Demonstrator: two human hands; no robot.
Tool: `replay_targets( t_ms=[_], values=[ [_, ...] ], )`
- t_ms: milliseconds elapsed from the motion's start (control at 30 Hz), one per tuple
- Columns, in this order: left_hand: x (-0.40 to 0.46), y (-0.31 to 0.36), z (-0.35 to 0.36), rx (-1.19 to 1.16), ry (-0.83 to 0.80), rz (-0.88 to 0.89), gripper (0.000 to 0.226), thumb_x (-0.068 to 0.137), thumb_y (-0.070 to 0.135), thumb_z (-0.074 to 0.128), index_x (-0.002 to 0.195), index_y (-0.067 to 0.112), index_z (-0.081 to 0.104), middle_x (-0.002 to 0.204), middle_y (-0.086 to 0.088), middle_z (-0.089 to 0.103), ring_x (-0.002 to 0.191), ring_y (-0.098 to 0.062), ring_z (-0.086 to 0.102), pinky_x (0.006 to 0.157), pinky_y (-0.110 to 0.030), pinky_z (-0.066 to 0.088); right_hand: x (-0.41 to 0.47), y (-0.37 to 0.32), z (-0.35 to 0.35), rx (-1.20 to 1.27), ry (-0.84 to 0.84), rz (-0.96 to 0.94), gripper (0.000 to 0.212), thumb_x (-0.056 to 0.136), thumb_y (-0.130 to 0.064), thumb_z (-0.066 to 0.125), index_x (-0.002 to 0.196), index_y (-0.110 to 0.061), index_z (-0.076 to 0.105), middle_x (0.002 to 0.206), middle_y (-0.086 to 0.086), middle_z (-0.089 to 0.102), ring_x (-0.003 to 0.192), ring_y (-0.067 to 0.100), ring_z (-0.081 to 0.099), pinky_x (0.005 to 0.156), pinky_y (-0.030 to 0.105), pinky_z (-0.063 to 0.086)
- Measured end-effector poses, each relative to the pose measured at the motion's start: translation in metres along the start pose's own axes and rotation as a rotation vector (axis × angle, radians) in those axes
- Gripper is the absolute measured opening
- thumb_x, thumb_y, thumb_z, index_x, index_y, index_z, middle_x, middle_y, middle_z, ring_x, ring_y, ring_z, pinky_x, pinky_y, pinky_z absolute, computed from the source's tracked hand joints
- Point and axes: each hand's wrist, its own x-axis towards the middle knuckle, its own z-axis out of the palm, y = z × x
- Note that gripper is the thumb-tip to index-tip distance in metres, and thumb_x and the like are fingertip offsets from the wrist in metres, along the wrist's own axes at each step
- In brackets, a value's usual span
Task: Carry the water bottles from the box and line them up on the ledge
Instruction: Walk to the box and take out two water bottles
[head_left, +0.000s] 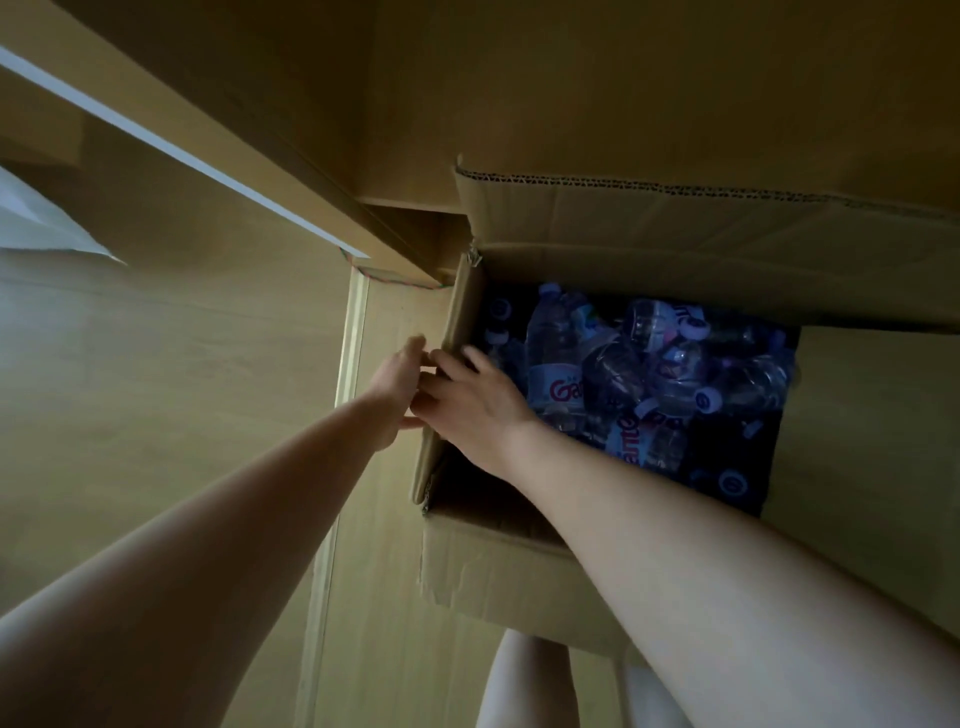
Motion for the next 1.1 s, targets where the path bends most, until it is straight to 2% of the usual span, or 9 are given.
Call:
replay_targets(
  t_ms=[100,233,367,467,533,700,800,900,1100],
  values=[
    [0.002,-0.001,0.001,0.007,0.003,0.000,0.045,0.100,0.052,0.028,0.121,0.023,0.055,0.122,-0.007,0.058,0.107,-0.019,0.052,0.089,-0.039,0.045,0.012,0.008,-0.012,-0.127,-0.050,-0.036,0.051,0.092,-0.035,0.061,0.140,-0.023,0.047,0.149,0.001,0.043,0.146,0.026,0.019,0.117,0.059,0.004],
    [0.001,-0.005,0.000,0.014,0.039,0.000,0.054,0.100,0.054,0.025,0.134,0.021,0.052,0.132,-0.006,0.056,0.115,-0.019,0.052,0.087,-0.038,0.047,0.018,0.003,-0.021,-0.129,-0.097,-0.041,0.050,0.093,-0.034,0.059,0.139,-0.019,0.050,0.150,0.006,0.043,0.147,0.027,0.019,0.120,0.057,0.006],
    [-0.001,-0.002,0.001,0.220,0.149,0.142,0.049,0.104,0.039,0.027,0.135,0.005,0.047,0.134,-0.019,0.052,0.118,-0.033,0.052,0.094,-0.044,0.044,-0.014,0.022,-0.017,0.148,0.037,-0.061,0.054,0.093,-0.013,0.055,0.145,-0.019,0.042,0.155,0.004,0.031,0.147,0.025,0.020,0.121,0.051,0.011],
    [-0.012,-0.003,0.012,0.532,0.413,0.281,0.037,0.102,0.028,0.035,0.122,0.002,0.052,0.123,-0.025,0.053,0.110,-0.040,0.053,0.086,-0.041,0.042,-0.062,0.051,0.002,0.224,0.014,0.100,0.052,0.093,-0.006,0.051,0.143,-0.016,0.043,0.150,0.006,0.034,0.140,0.027,0.030,0.117,0.046,0.020],
    [-0.025,-0.002,0.028,0.581,0.470,0.391,0.030,0.098,0.022,0.039,0.119,0.010,0.056,0.120,-0.019,0.053,0.107,-0.037,0.052,0.085,-0.037,0.040,-0.103,0.073,0.020,0.247,-0.095,0.297,0.048,0.095,-0.011,0.049,0.142,-0.014,0.042,0.149,0.007,0.035,0.139,0.027,0.030,0.114,0.045,0.023],
    [-0.052,0.000,0.094,0.716,0.290,0.687,0.032,0.095,0.012,0.041,0.121,0.014,0.059,0.122,-0.011,0.057,0.113,-0.030,0.051,0.089,-0.037,0.042,-0.200,0.110,0.054,0.127,-0.422,0.498,0.042,0.096,-0.015,0.051,0.137,-0.012,0.045,0.142,0.009,0.042,0.134,0.028,0.034,0.113,0.047,0.022],
    [-0.055,-0.001,0.143,0.788,0.060,0.581,0.023,0.094,0.015,0.041,0.099,0.022,0.062,0.109,-0.007,0.066,0.102,-0.028,0.059,0.078,-0.032,0.044,-0.231,0.115,0.068,0.106,-0.445,0.479,0.036,0.097,-0.016,0.048,0.133,-0.011,0.050,0.134,0.008,0.049,0.128,0.028,0.041,0.114,0.045,0.021],
    [-0.062,-0.008,0.191,0.755,-0.118,0.503,0.030,0.092,0.013,0.039,0.072,0.031,0.055,0.085,0.003,0.068,0.088,-0.024,0.064,0.080,-0.039,0.052,-0.251,0.118,0.081,0.101,-0.490,0.464,0.040,0.099,-0.017,0.046,0.139,-0.012,0.047,0.139,0.008,0.048,0.132,0.028,0.040,0.117,0.049,0.018],
    [-0.066,-0.037,0.261,0.833,-0.322,0.463,0.038,0.095,0.011,0.034,0.073,0.033,0.054,0.075,0.007,0.065,0.084,-0.023,0.066,0.084,-0.043,0.054,-0.266,0.118,0.114,0.056,-0.570,0.444,0.040,0.102,-0.021,0.040,0.139,-0.012,0.049,0.145,0.011,0.045,0.134,0.030,0.036,0.118,0.054,0.010]
  ],
)
